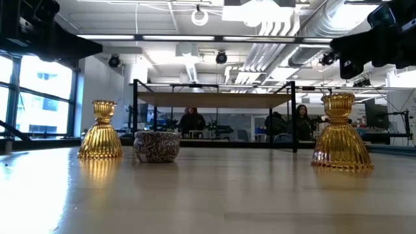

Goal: Pick & Place candle stick holders
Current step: Put the top right orange candle holder on the shelf

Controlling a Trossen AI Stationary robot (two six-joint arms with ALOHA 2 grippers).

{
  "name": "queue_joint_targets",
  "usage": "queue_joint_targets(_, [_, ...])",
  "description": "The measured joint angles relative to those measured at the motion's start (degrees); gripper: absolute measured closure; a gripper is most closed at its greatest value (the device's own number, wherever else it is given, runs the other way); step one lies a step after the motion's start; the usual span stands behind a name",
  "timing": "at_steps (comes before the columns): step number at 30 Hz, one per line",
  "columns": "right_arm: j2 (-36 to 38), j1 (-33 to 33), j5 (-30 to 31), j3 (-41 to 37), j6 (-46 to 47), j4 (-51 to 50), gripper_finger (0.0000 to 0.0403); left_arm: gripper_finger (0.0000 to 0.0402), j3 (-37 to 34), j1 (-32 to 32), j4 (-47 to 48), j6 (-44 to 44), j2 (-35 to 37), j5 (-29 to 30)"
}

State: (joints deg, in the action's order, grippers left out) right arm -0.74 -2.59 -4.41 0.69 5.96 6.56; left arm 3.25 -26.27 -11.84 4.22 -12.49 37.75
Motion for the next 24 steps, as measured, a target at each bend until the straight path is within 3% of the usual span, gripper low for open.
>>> queue_joint_targets(7, [0.0, 0.0, -1.1, 0.0, 4.4, 2.7, 0.0386, 0.0397, 0.0, 0.0, 0.0, 0.0, 0.0, 0.0])
queue_joint_targets(12, [0.0, 0.0, 1.8, 0.0, 4.4, 2.7, 0.0366, 0.0397, 0.0, 0.0, 0.0, 0.0, 0.0, 0.0])
queue_joint_targets(18, [0.0, 0.0, 5.7, 0.0, 4.5, 3.4, 0.028, 0.0397, 0.0, 0.0, 0.0, 0.0, 0.0, 0.0])
queue_joint_targets(24, [0.0, 0.0, 13.7, 0.0, 1.4, 6.5, 0.0187, 0.0397, 0.0, 0.0, 0.0, 0.0, 0.0, 0.0])
